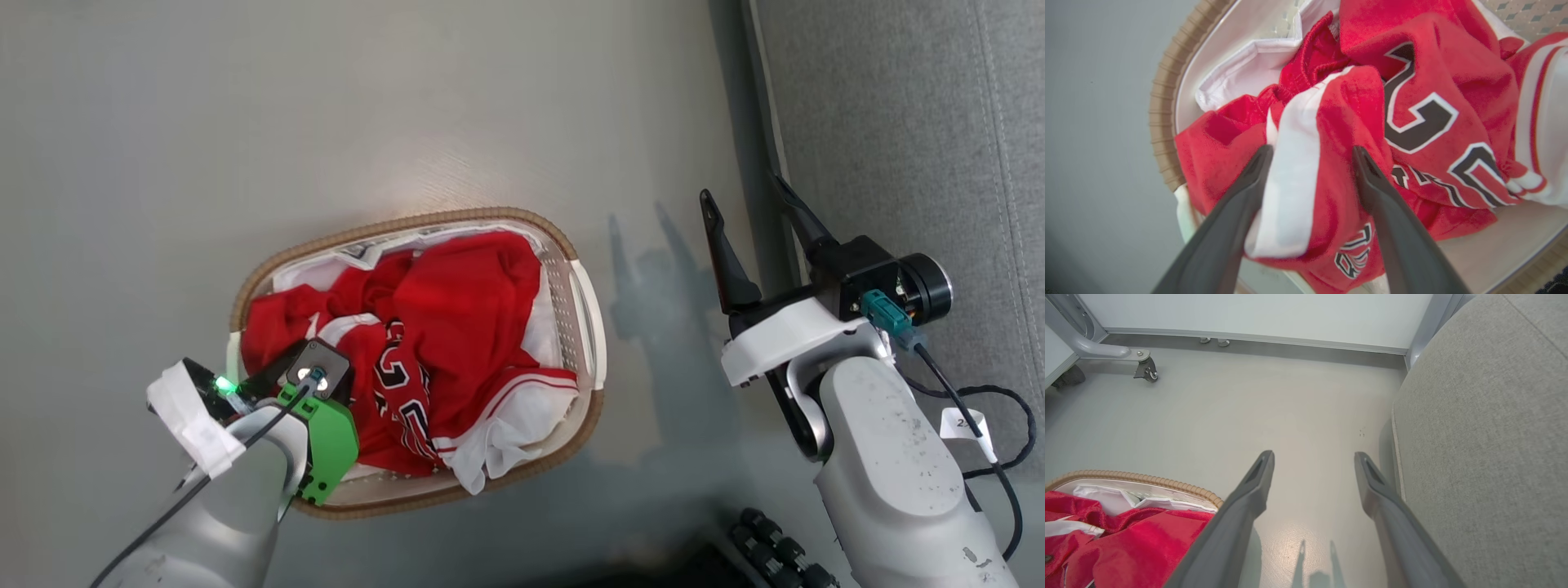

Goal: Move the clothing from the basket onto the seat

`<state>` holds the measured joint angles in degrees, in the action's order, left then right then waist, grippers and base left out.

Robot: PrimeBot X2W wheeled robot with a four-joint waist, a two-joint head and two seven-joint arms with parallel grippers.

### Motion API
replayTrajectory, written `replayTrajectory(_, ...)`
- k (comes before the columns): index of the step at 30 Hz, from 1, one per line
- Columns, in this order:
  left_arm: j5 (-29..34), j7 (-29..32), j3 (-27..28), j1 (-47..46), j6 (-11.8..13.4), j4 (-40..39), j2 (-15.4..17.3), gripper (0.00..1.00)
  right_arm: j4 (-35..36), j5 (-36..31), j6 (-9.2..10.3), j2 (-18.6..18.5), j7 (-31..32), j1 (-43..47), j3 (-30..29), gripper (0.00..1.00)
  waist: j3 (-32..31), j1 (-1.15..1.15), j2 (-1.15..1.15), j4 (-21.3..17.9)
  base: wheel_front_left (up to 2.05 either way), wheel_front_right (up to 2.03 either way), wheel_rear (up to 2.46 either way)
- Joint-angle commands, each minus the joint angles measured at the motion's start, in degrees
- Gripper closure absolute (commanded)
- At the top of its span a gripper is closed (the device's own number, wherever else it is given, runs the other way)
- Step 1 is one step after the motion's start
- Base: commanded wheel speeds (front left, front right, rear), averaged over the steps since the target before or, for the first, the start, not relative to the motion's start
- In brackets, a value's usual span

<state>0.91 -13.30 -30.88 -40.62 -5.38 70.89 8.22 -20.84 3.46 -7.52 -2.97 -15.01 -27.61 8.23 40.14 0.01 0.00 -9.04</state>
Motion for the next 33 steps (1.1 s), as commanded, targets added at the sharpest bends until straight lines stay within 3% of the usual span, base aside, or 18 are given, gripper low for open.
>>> replayTrajectory(1,0.66,1.32,-0.44,-2.03,0.67,0.70,0.68,0.00,0.51,0.70,0.06,-0.01,-0.25,-0.98,0.29,0.00,4.18,-0.01,0.00,-2.44,0.00,0.00,0.00)
replayTrajectory(7,3.09,6.09,-3.17,-5.10,2.42,2.39,2.26,0.00,1.99,2.84,0.06,0.00,-0.25,-2.00,2.02,0.00,7.77,-0.01,0.00,-4.49,0.00,0.00,0.00)
replayTrajectory(14,3.55,10.66,-4.40,-6.75,2.77,2.89,3.61,0.00,3.22,5.19,0.06,0.00,-0.25,-2.44,3.78,0.00,9.49,-0.01,0.00,-6.11,0.00,0.00,0.00)
replayTrajectory(15,3.39,10.99,-4.50,-6.91,2.73,2.94,3.75,0.40,3.15,5.61,0.06,0.00,-0.25,-2.42,3.94,0.00,9.47,-0.01,0.00,-6.23,0.00,0.00,0.00)
replayTrajectory(16,3.11,11.44,-4.40,-6.90,2.78,2.97,3.84,0.95,3.04,5.81,0.06,0.00,-0.25,-2.41,4.08,0.00,9.31,-0.01,0.00,-6.30,0.00,0.00,0.00)
replayTrajectory(17,2.98,11.66,-4.37,-6.72,2.82,3.01,3.88,1.00,2.85,6.16,0.06,0.00,-0.25,-2.35,4.23,0.00,9.05,-0.01,0.00,-6.37,0.00,0.00,0.00)
replayTrajectory(25,0.54,12.88,-3.80,-4.54,1.40,3.05,3.86,1.00,1.55,6.80,0.06,-0.02,-0.25,-2.12,4.48,0.00,5.23,-0.01,0.00,-6.10,0.00,0.00,0.00)
replayTrajectory(33,-2.09,7.72,-3.24,-2.38,0.06,3.05,0.80,1.00,-0.08,5.41,0.06,-0.05,-0.25,-0.31,2.96,0.00,-2.54,-0.01,0.00,-3.72,0.00,0.00,0.00)
